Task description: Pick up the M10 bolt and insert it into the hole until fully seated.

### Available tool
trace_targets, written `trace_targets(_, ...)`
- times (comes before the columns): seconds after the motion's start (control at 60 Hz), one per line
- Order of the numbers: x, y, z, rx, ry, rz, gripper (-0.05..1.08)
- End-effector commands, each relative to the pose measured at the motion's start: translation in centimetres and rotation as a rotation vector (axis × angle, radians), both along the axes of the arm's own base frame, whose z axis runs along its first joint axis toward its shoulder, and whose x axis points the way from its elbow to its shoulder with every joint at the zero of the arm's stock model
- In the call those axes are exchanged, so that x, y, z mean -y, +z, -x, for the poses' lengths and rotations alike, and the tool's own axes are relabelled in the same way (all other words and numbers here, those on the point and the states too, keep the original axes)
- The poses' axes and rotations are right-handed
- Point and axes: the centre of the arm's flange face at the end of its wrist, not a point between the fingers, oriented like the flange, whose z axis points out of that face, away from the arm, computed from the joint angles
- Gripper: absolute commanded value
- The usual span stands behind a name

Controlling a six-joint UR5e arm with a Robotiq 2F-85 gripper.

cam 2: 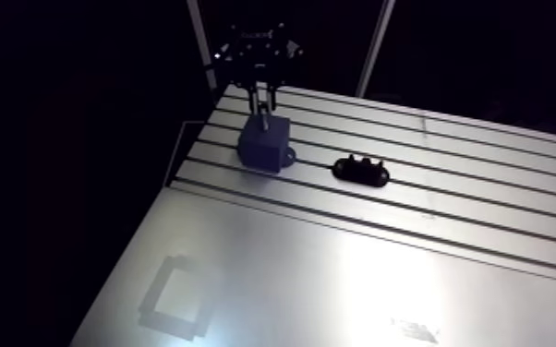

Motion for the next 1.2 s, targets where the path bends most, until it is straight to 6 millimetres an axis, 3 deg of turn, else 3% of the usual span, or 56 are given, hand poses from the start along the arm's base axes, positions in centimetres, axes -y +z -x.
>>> trace_targets(0.017,0.01,0.01,0.02,-0.002,0.001,0.001,1.08)
trace_targets(0.983,0.10,-0.63,0.06,-0.009,0.002,0.001,1.04)
trace_targets(1.017,0.11,-0.63,0.07,-0.010,0.002,0.001,0.99)
trace_targets(1.033,0.10,-0.63,0.06,-0.009,0.003,0.001,0.92)
trace_targets(1.05,0.09,-0.63,0.06,-0.009,0.005,0.000,0.79)
trace_targets(1.067,0.09,-0.63,0.06,-0.009,0.005,0.000,0.79)
trace_targets(1.083,0.08,-0.64,0.04,-0.007,0.008,0.001,0.56)
trace_targets(1.1,0.08,-0.64,0.04,-0.007,0.008,0.001,0.56)
trace_targets(1.117,0.07,-0.70,0.00,-0.005,0.011,0.001,0.30)
trace_targets(1.133,0.07,-0.70,0.00,-0.005,0.011,0.001,0.30)
trace_targets(1.15,0.07,-0.71,-0.02,-0.003,0.014,0.002,0.09)
trace_targets(1.2,0.07,-0.63,-0.03,-0.004,0.014,0.002,0.02)
